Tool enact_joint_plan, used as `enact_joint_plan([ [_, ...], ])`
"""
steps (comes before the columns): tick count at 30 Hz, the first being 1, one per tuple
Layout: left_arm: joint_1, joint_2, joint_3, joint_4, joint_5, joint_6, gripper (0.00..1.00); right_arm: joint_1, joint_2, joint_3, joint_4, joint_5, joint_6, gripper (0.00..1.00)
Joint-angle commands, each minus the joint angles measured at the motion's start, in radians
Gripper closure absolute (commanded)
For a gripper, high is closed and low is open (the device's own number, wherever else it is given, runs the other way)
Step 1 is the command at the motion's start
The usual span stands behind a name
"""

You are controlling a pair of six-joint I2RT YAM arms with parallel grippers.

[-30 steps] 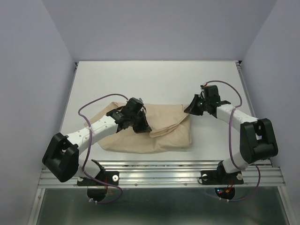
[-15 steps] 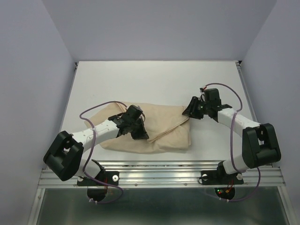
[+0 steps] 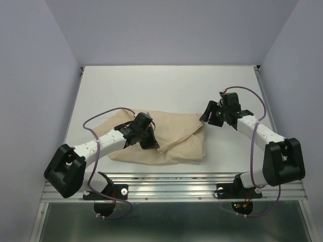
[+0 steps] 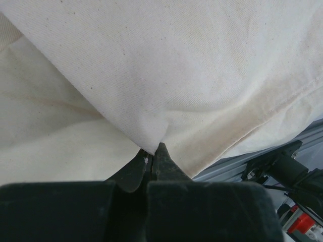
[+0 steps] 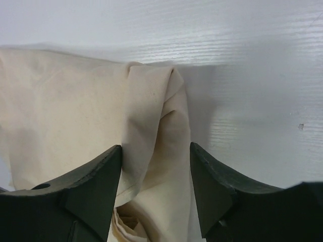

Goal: Prepare the surgical pack
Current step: Pack the surgical kit at the center of the board.

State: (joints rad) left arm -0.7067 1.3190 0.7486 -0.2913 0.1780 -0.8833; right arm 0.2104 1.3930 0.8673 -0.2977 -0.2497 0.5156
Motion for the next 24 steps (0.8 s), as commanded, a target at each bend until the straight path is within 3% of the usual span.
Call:
enact_joint_plan([
  [1, 0.001, -0.037, 0.043, -0.032, -0.026, 0.020, 1.00, -0.002, 0.038, 0.035, 0.011, 0.003, -0.012, 0.40],
  [5, 0.001, -0.035, 0.044, -0.031, -0.029, 0.018, 1.00, -0.002, 0.078, 0.030, 0.046, -0.052, -0.008, 0.58],
  [7, 0.001, -0.037, 0.044, -0.029, -0.032, 0.015, 1.00, -0.002, 0.090, 0.024, 0.060, -0.088, 0.000, 0.79],
  [8, 0.001, -0.038, 0.046, -0.032, -0.032, 0.015, 1.00, -0.002, 0.089, 0.024, 0.063, -0.091, 0.007, 0.95],
  [9, 0.001, -0.040, 0.047, -0.034, -0.034, 0.015, 1.00, -0.002, 0.086, 0.027, 0.063, -0.092, 0.011, 0.99],
  [17, 0.033, -0.075, 0.106, -0.094, -0.048, 0.033, 1.00, -0.002, 0.017, 0.134, -0.062, -0.094, -0.028, 0.99],
  [24, 0.053, -0.095, 0.022, -0.057, 0.003, 0.032, 1.00, -0.002, 0.006, -0.011, -0.063, -0.112, -0.040, 0.99],
])
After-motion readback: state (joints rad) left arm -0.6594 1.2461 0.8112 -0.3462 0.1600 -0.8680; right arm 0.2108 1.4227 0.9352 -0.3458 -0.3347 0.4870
